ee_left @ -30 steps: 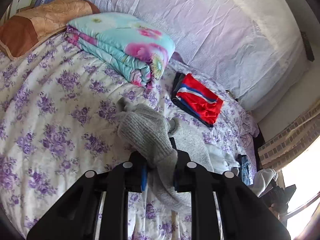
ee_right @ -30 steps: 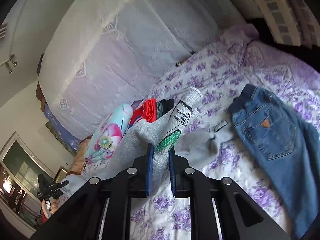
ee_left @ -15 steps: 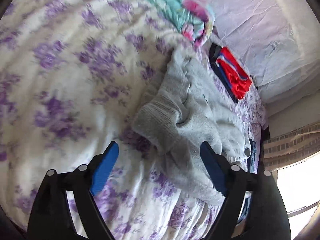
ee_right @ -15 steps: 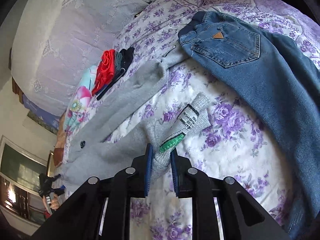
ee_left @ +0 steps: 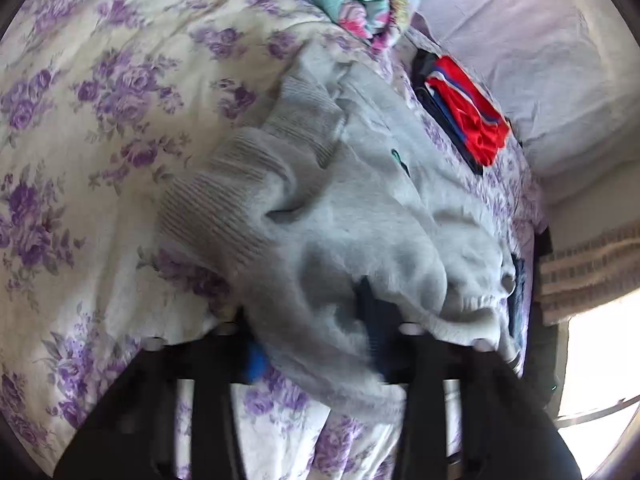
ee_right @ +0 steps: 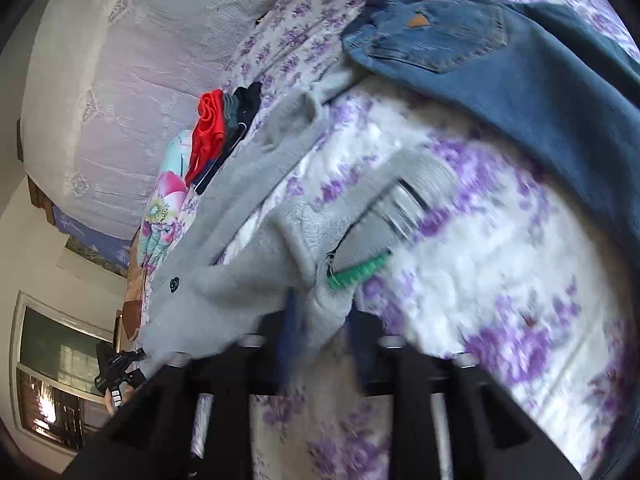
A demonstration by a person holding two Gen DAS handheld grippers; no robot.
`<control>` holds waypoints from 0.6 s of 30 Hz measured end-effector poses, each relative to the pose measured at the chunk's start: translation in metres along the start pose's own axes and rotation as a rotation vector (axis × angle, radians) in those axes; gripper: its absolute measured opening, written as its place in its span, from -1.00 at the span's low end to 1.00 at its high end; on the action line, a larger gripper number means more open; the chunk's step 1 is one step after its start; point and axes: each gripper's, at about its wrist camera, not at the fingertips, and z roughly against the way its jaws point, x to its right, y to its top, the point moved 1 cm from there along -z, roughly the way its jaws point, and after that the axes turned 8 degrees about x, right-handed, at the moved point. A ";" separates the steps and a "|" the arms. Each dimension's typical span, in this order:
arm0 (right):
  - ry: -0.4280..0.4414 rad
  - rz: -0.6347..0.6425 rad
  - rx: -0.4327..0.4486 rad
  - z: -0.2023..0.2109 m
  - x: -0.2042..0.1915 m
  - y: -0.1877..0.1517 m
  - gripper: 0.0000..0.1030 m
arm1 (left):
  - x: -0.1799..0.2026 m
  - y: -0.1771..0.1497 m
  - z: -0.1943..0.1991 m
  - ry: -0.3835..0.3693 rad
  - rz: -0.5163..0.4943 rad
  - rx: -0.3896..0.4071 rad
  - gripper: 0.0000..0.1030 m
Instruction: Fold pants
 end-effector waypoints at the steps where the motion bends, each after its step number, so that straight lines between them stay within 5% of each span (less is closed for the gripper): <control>1: 0.002 0.010 0.015 0.000 -0.006 0.005 -0.75 | -0.002 0.005 0.005 -0.037 0.027 0.002 -0.71; 8: 0.122 0.192 0.120 0.046 -0.080 0.025 -0.75 | 0.030 0.021 0.093 -0.137 -0.057 0.167 -0.76; 14: -0.038 0.068 -0.153 0.018 0.000 -0.023 -0.61 | -0.038 -0.046 0.046 -0.020 -0.035 0.007 -0.70; 15: -0.060 0.053 -0.200 0.015 0.014 -0.033 -0.62 | -0.052 -0.055 0.041 -0.033 -0.020 0.005 -0.66; 18: -0.021 -0.007 -0.151 0.039 0.025 -0.039 -0.48 | -0.070 -0.063 0.056 -0.164 0.047 0.039 -0.52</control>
